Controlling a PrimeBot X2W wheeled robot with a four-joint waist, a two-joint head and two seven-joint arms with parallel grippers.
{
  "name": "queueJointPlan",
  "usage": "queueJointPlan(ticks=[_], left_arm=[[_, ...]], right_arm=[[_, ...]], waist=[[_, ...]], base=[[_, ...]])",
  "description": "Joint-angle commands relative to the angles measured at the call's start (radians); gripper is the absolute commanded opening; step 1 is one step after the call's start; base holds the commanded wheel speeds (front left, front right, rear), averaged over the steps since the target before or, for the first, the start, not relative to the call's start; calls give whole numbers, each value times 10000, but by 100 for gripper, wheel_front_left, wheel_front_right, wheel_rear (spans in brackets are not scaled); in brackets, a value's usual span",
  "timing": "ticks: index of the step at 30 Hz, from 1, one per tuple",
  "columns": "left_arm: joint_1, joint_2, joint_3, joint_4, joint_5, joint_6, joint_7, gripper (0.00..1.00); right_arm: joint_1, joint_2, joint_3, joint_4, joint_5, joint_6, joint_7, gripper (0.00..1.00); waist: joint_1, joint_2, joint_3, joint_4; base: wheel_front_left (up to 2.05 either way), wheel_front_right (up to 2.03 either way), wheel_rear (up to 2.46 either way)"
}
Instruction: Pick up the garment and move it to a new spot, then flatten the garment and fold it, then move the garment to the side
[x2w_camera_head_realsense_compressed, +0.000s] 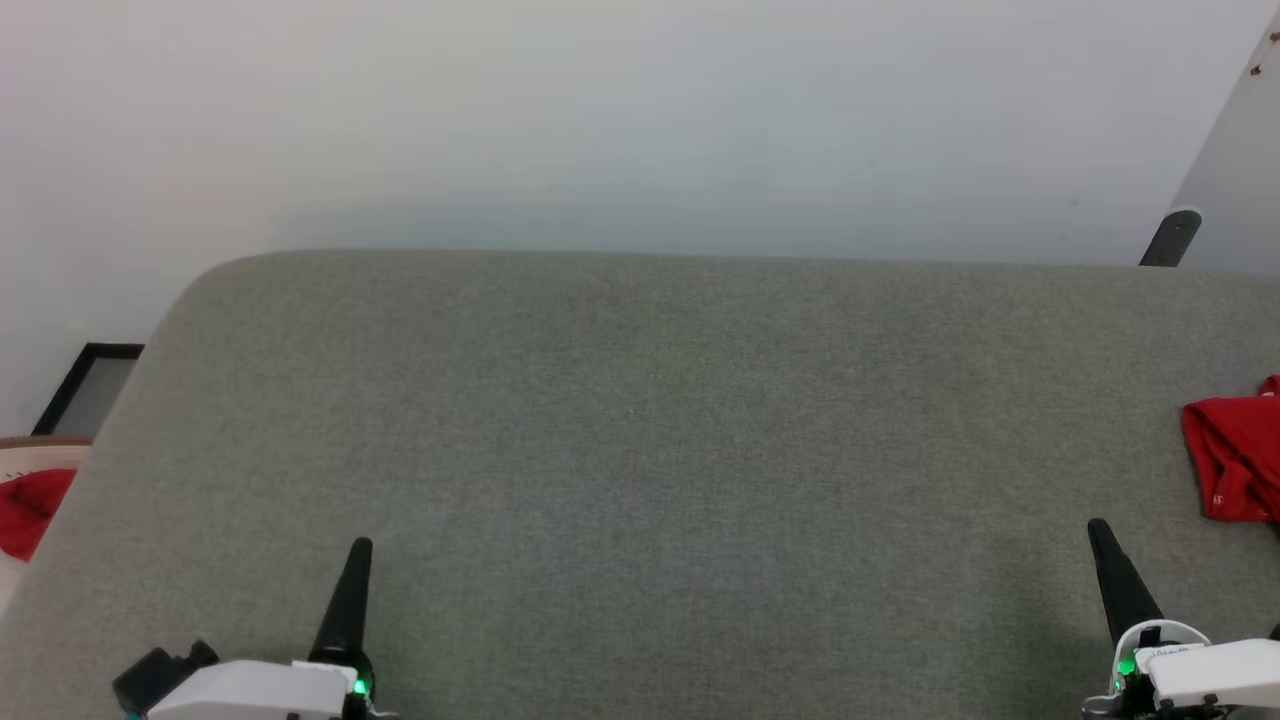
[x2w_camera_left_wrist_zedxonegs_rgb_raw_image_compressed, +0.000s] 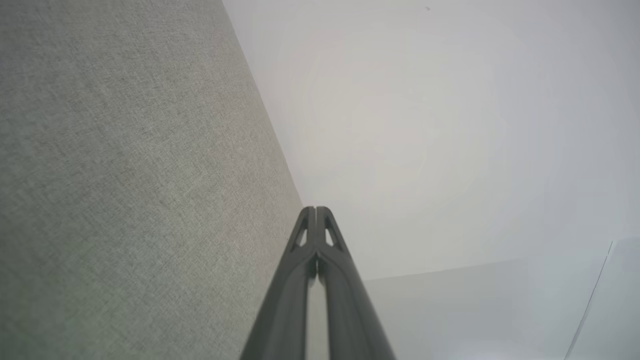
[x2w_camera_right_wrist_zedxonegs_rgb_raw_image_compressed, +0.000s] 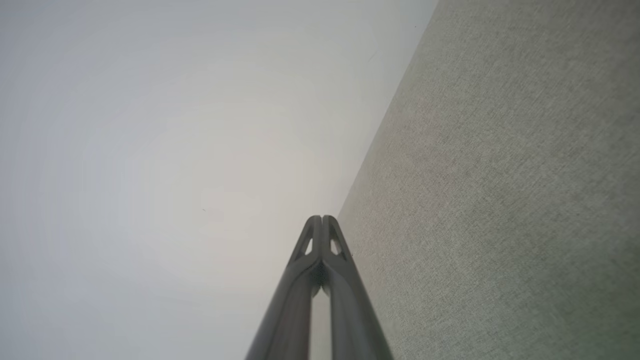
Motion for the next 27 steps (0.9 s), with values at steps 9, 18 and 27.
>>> queueJointPlan(ticks=[9,18,27], left_arm=[[-325,-46,86,23,-823,-43,226,0],[-485,-85,135,78,-1458,-47,415,0],[-641,-122,183,128,-2045,-51,583,0]], right_arm=[[-382,59,-26,93,807,-5,122,0],[-521,105,-30,210,1437,-5,194,0],[-631,155,-32,315,2007,-6,267,0]], waist=[[0,0,62,-22],[0,0,122,-44],[0,0,181,-65]], base=[[0,0,0],[0,0,0],[0,0,0]])
